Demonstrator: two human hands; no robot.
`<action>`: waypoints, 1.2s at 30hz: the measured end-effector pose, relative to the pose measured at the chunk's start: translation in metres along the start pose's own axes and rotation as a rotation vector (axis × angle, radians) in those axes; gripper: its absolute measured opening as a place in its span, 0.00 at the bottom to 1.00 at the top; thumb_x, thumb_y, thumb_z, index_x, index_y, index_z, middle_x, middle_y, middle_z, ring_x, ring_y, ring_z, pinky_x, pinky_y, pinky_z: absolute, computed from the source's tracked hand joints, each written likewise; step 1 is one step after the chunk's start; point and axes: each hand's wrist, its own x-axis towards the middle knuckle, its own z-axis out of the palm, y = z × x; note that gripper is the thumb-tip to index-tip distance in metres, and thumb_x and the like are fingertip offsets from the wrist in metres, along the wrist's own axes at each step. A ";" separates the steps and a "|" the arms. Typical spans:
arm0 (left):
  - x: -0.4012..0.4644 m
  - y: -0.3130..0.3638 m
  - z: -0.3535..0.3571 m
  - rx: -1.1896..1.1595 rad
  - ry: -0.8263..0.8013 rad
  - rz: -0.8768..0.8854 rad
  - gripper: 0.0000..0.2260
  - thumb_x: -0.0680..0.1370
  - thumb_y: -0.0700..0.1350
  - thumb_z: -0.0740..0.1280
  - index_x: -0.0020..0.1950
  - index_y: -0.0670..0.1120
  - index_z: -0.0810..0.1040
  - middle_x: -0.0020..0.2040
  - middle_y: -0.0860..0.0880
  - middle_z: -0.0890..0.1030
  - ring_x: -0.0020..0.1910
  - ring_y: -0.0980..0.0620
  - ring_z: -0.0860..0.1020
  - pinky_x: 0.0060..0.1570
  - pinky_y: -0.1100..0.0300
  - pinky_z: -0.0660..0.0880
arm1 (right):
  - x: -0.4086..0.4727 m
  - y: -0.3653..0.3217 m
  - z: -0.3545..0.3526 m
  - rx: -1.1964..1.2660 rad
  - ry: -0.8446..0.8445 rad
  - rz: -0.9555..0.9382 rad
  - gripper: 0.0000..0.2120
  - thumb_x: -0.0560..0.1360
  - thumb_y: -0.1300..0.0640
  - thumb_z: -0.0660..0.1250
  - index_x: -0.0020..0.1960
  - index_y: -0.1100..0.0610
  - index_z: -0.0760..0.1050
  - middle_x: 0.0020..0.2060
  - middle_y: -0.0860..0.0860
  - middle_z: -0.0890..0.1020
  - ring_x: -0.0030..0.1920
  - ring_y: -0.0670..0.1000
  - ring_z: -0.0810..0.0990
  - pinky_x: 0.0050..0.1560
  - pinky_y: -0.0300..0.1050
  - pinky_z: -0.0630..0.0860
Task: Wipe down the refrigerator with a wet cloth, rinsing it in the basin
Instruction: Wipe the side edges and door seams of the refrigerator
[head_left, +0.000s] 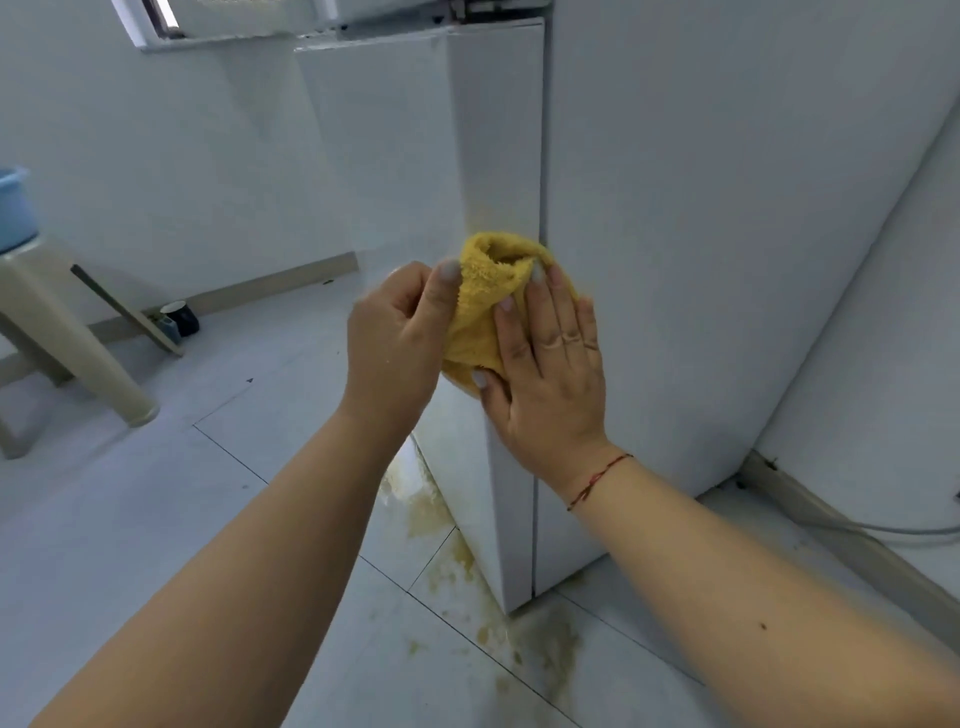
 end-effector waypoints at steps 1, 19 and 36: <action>-0.007 -0.007 0.002 0.027 -0.003 0.002 0.34 0.75 0.69 0.56 0.33 0.37 0.68 0.28 0.46 0.66 0.30 0.55 0.64 0.29 0.56 0.62 | -0.009 -0.001 0.003 -0.007 -0.014 0.005 0.33 0.81 0.44 0.49 0.78 0.51 0.35 0.75 0.58 0.54 0.78 0.54 0.44 0.76 0.57 0.51; -0.160 -0.156 0.033 0.485 -0.291 -0.034 0.25 0.73 0.71 0.58 0.30 0.52 0.61 0.26 0.56 0.59 0.27 0.53 0.62 0.28 0.63 0.59 | -0.214 -0.035 0.033 -0.071 -0.475 0.377 0.32 0.77 0.44 0.58 0.75 0.56 0.54 0.71 0.61 0.60 0.71 0.61 0.61 0.63 0.55 0.71; -0.224 -0.195 0.058 -0.001 -0.408 -1.114 0.17 0.68 0.50 0.79 0.38 0.42 0.74 0.33 0.40 0.78 0.32 0.46 0.77 0.33 0.56 0.77 | -0.265 -0.071 0.042 0.858 -0.566 1.676 0.17 0.81 0.59 0.57 0.69 0.48 0.62 0.61 0.44 0.70 0.49 0.39 0.78 0.40 0.28 0.76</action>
